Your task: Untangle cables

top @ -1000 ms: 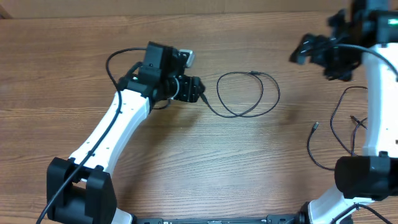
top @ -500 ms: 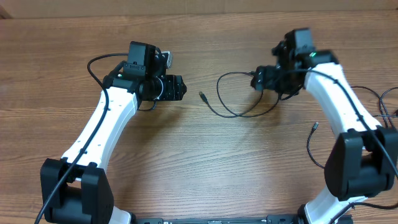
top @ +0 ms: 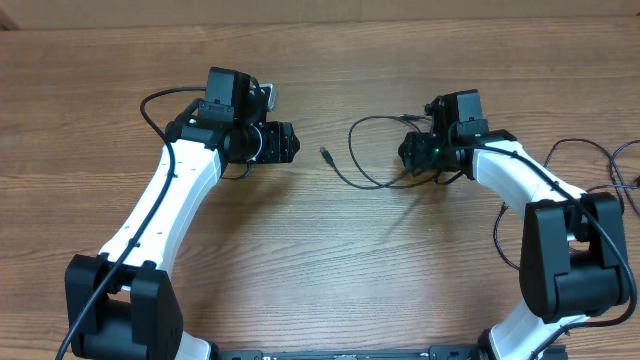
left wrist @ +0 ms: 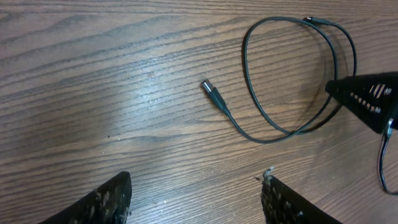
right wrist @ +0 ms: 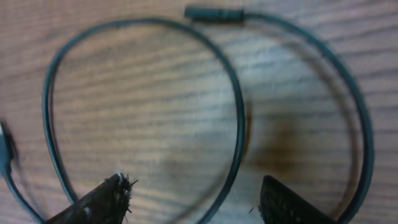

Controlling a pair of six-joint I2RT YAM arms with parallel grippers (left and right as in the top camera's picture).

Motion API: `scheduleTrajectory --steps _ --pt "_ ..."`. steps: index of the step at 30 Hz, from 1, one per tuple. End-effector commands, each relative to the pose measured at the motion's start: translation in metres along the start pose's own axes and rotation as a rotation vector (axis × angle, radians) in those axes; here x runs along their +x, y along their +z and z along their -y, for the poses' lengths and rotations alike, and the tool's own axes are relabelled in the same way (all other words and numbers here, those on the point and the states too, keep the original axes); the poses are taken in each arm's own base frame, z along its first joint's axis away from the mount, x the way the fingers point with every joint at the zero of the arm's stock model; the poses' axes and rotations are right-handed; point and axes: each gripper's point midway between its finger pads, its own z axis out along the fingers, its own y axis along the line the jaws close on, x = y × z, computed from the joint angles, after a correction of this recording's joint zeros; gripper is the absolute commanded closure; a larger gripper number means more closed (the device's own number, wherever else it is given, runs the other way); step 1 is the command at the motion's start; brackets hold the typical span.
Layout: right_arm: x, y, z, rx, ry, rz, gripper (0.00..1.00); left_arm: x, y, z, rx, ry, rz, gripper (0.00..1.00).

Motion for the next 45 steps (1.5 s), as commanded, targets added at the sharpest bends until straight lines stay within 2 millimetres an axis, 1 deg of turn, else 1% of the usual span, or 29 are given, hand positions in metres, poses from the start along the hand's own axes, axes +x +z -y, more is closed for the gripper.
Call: scheduleTrajectory --steps 1,3,5,9,12,14,17,20,21,25,26,29,30,31,32,35,37,39,41,42,43,45 --pt "-0.007 0.000 0.001 0.010 0.014 0.035 0.35 -0.002 -0.004 0.004 0.003 -0.003 0.012 0.34" --pt "-0.010 0.001 0.000 0.010 0.011 0.046 0.37 -0.002 -0.004 0.004 0.003 -0.003 0.012 0.34" --pt "-0.012 0.002 0.004 0.033 0.011 0.055 0.39 -0.002 -0.004 0.004 0.003 -0.003 0.012 0.34" --pt "-0.011 0.007 0.018 0.108 0.005 0.058 0.41 -0.002 -0.004 0.004 0.004 -0.004 0.012 0.34" --pt "-0.008 0.009 0.019 0.127 -0.089 0.045 0.39 -0.002 -0.004 0.004 0.004 -0.003 0.012 0.34" --pt "-0.008 0.009 0.021 0.159 -0.114 0.046 0.39 -0.002 -0.004 0.004 0.003 -0.003 0.012 0.34" --pt "-0.006 0.011 0.015 0.160 -0.139 0.042 0.39 -0.002 -0.004 0.004 0.004 -0.004 0.012 0.35" --pt "-0.003 0.015 0.007 0.151 -0.158 0.036 0.43 -0.002 -0.004 0.004 0.004 -0.004 0.012 0.35" --pt "0.000 0.018 0.004 0.148 -0.165 0.030 0.45 -0.002 -0.004 0.004 0.004 -0.004 0.012 0.35" --pt "0.011 0.031 0.001 0.148 -0.158 -0.005 0.49 -0.001 -0.004 0.004 0.003 -0.005 0.009 0.35" --pt "0.014 0.034 0.002 0.150 -0.146 -0.014 0.53 0.000 -0.004 0.004 0.003 -0.005 0.007 0.35" --pt "0.015 0.036 0.003 0.152 -0.128 -0.020 0.73 0.002 -0.004 0.003 0.000 -0.009 -0.003 0.35" --pt "0.014 0.034 0.003 0.151 -0.129 -0.016 0.83 0.002 -0.004 0.003 0.000 -0.009 -0.004 0.35" --pt "0.013 0.032 0.002 0.152 -0.129 -0.018 0.90 0.003 -0.004 0.003 -0.001 -0.009 -0.005 0.35" --pt "0.010 0.029 0.001 0.152 -0.127 -0.017 0.96 0.003 -0.004 0.003 -0.001 -0.009 -0.005 0.35" --pt "-0.004 0.012 0.000 0.164 -0.120 -0.008 0.96 0.002 -0.004 0.003 0.000 -0.008 -0.002 0.35" --pt "-0.018 -0.007 0.007 0.208 -0.107 0.011 0.96 0.002 -0.004 0.003 0.000 -0.008 -0.002 0.35" --pt "-0.036 -0.029 0.018 0.265 -0.085 0.037 0.96 0.002 -0.004 0.003 -0.001 -0.009 -0.003 0.35" --pt "-0.055 -0.058 0.038 0.352 -0.009 0.080 0.96 0.003 -0.004 0.003 -0.001 -0.009 -0.005 0.35" --pt "-0.062 -0.069 0.046 0.376 0.028 0.101 0.96 0.003 -0.004 0.003 -0.001 -0.009 -0.005 0.35" --pt "-0.070 -0.079 0.053 0.381 0.067 0.121 0.96 0.003 -0.004 0.003 -0.001 -0.009 -0.005 0.35" --pt "-0.077 -0.087 0.059 0.352 0.104 0.131 0.96 0.002 -0.004 0.003 -0.001 -0.009 -0.004 0.35"
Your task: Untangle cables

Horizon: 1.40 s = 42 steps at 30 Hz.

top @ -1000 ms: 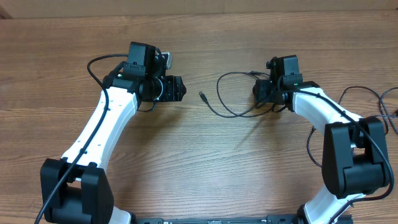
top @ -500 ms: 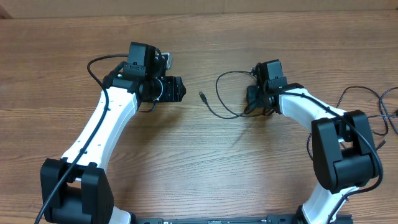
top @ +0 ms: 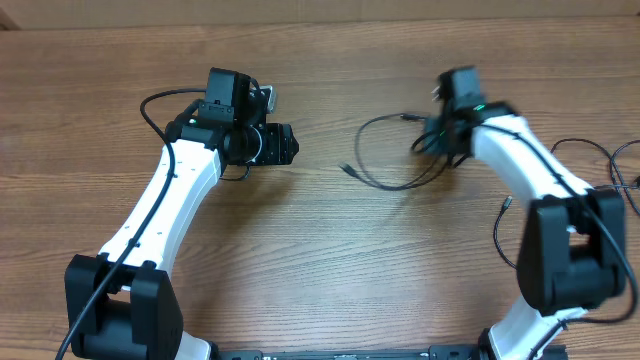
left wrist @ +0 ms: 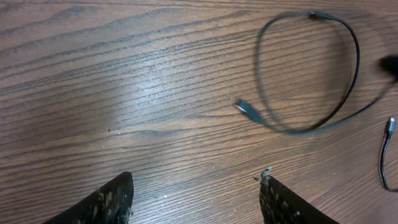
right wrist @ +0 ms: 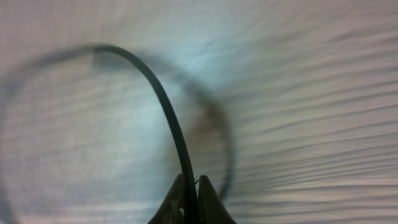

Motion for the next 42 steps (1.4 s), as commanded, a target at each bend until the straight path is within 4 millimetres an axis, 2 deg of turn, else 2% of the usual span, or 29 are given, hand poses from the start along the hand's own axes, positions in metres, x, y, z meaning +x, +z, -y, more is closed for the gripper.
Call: scheduleTrajectory --steps 1,7,17,22,24,26,28,30,34,39,42 --pt "-0.041 -0.039 0.033 0.019 0.132 0.124 0.96 -0.002 -0.004 0.004 0.003 -0.003 0.013 0.35" --pt "-0.025 -0.021 0.041 -0.046 0.176 0.047 0.96 -0.001 -0.004 0.004 0.003 -0.004 0.011 0.36" --pt "-0.002 0.020 0.033 -0.072 0.172 -0.046 0.93 -0.001 -0.004 0.004 0.003 -0.004 0.011 0.36" --pt "0.013 0.042 0.027 -0.102 0.173 -0.109 0.82 -0.001 -0.004 0.004 0.003 -0.004 0.011 0.36" --pt "0.018 0.051 0.022 -0.128 0.175 -0.135 0.74 -0.001 -0.004 0.004 0.003 -0.003 0.012 0.36" --pt "0.024 0.059 0.022 -0.122 0.175 -0.156 0.71 -0.001 -0.004 0.004 0.003 -0.004 0.011 0.36" --pt "0.027 0.066 0.022 -0.120 0.176 -0.169 0.63 -0.001 -0.004 0.004 0.003 -0.004 0.011 0.36" --pt "0.030 0.071 0.022 -0.118 0.175 -0.179 0.61 -0.001 -0.004 0.004 0.003 -0.004 0.011 0.37" --pt "0.036 0.079 0.022 -0.113 0.176 -0.201 0.63 -0.001 -0.004 0.004 0.003 -0.004 0.011 0.36" --pt "0.041 0.078 0.023 -0.109 0.177 -0.222 0.96 -0.001 -0.004 0.004 0.003 -0.004 0.011 0.36" --pt "0.048 0.077 0.023 -0.104 0.180 -0.249 0.96 -0.001 -0.004 0.004 0.003 -0.004 0.011 0.36"
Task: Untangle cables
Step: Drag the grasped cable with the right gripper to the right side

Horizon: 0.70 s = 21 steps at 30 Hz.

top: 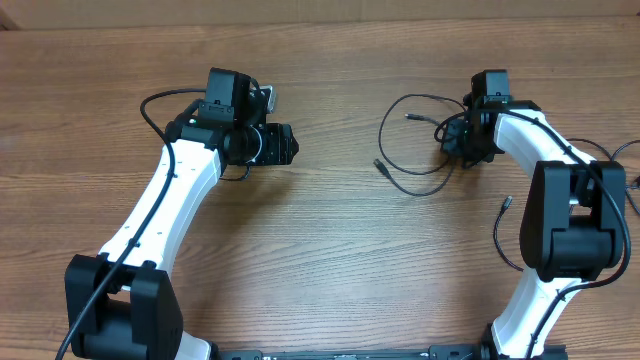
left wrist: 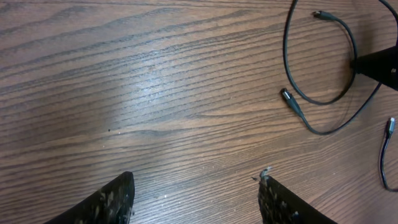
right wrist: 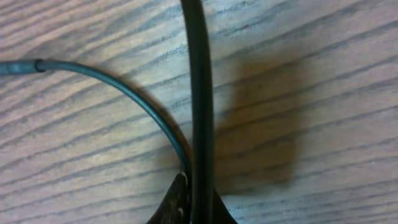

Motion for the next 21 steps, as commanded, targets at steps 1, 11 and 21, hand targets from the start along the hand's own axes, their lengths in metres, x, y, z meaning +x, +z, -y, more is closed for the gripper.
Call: scheduleTrajectory --steps 1,11,21 --pt "0.022 0.016 0.004 0.016 0.005 -0.089 0.96 -0.002 -0.004 0.004 0.004 -0.003 0.013 0.37" --pt "0.009 -0.026 0.003 0.024 0.058 -0.098 0.96 -0.002 -0.004 0.004 0.004 -0.003 0.013 0.36" --pt "-0.061 -0.177 0.078 0.230 0.267 0.216 0.96 -0.002 -0.004 0.004 0.004 -0.003 0.012 0.36"
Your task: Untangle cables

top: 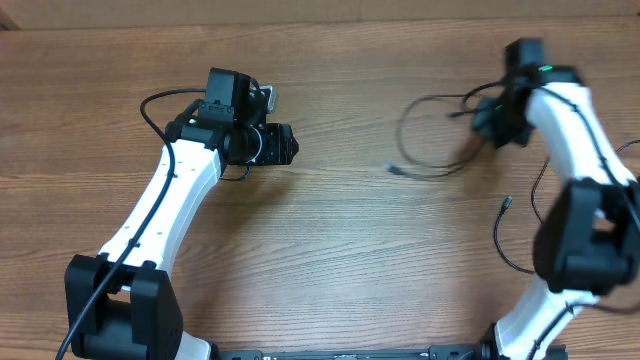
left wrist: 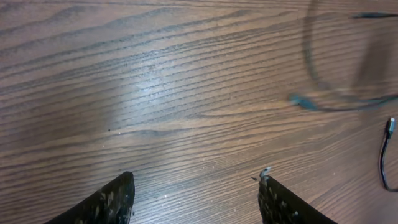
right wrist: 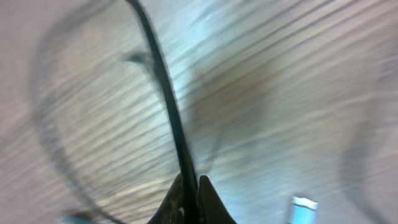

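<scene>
A thin dark looped cable [top: 425,140] hangs blurred at the table's upper right, one plug end [top: 394,169] low at its left. My right gripper [top: 497,118] is shut on this cable; in the right wrist view the cable [right wrist: 163,93] runs up from between the closed fingers [right wrist: 190,198]. The left wrist view shows the same cable [left wrist: 336,102] blurred at top right. My left gripper [left wrist: 193,199] stands open over bare wood at the left, far from the cable, nothing between its fingers.
A second dark cable [top: 515,235] lies at the right edge by the right arm's base, its plug [left wrist: 390,126] seen in the left wrist view. More wiring [top: 615,160] trails off the far right. A pale plug [right wrist: 303,205] shows low in the right wrist view.
My right gripper, still shut on the looped cable, has moved right and toward the back, carrying the loop with it. The left arm has not moved.
First my right gripper stood open over the looped cable lying mid-table. Then it was shut on the cable, with the loop shifted right. Later the loop sat further right, and now it is at the upper right. My left gripper stayed open and still.
</scene>
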Controlling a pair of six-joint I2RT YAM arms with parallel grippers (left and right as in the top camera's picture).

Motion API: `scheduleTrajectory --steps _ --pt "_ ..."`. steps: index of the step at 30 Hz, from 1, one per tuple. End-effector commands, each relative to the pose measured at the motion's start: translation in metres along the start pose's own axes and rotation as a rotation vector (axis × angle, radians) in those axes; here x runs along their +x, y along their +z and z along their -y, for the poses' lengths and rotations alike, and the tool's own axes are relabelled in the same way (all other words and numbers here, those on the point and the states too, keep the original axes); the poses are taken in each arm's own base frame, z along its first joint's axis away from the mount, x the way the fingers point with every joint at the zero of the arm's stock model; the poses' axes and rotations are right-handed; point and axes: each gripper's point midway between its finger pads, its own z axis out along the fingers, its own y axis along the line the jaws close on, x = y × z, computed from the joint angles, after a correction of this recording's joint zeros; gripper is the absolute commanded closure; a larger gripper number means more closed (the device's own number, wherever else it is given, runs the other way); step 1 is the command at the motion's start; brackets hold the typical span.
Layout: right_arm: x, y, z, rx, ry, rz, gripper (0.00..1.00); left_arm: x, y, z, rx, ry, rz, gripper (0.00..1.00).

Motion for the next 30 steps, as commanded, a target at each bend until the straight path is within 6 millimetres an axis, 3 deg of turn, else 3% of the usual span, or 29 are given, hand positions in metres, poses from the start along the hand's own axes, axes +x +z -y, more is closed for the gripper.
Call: scheduleTrajectory --steps 1,2,7,12,17,18,19,20,21,23,30 --pt "-0.041 -0.075 0.050 0.102 0.116 0.214 0.96 -0.002 -0.004 0.004 0.004 -0.003 0.013 0.36" --pt "-0.045 -0.089 0.067 0.127 0.152 0.236 0.96 -0.002 -0.004 0.004 0.004 -0.003 0.013 0.36" --pt "-0.052 -0.117 0.125 0.158 0.286 0.286 0.96 -0.002 -0.004 0.004 0.004 -0.003 0.013 0.36" --pt "-0.042 -0.119 0.175 0.200 0.400 0.251 0.96 -0.002 -0.004 0.004 0.004 -0.002 0.016 0.36" --pt "-0.037 -0.122 0.210 0.217 0.533 0.250 0.96 -0.003 -0.004 0.004 0.004 -0.002 0.016 0.36" --pt "-0.038 -0.121 0.210 0.178 0.549 0.249 0.86 -0.003 -0.004 0.005 0.004 -0.001 0.017 0.36" --pt "-0.038 -0.120 0.206 0.138 0.552 0.243 0.65 -0.003 -0.004 0.005 0.005 -0.001 0.019 0.36" --pt "-0.039 -0.119 0.201 0.095 0.553 0.235 0.38 -0.004 -0.004 0.005 0.005 0.000 0.021 0.36" --pt "-0.039 -0.118 0.195 0.058 0.551 0.227 0.05 -0.004 -0.004 0.005 0.006 0.001 0.024 0.35" --pt "-0.041 -0.117 0.181 -0.020 0.507 0.212 0.00 -0.006 -0.004 0.005 0.007 0.004 0.031 0.34" --pt "-0.042 -0.132 0.092 -0.445 0.179 0.176 0.00 -0.027 -0.014 -0.016 -0.139 0.018 0.122 0.24"
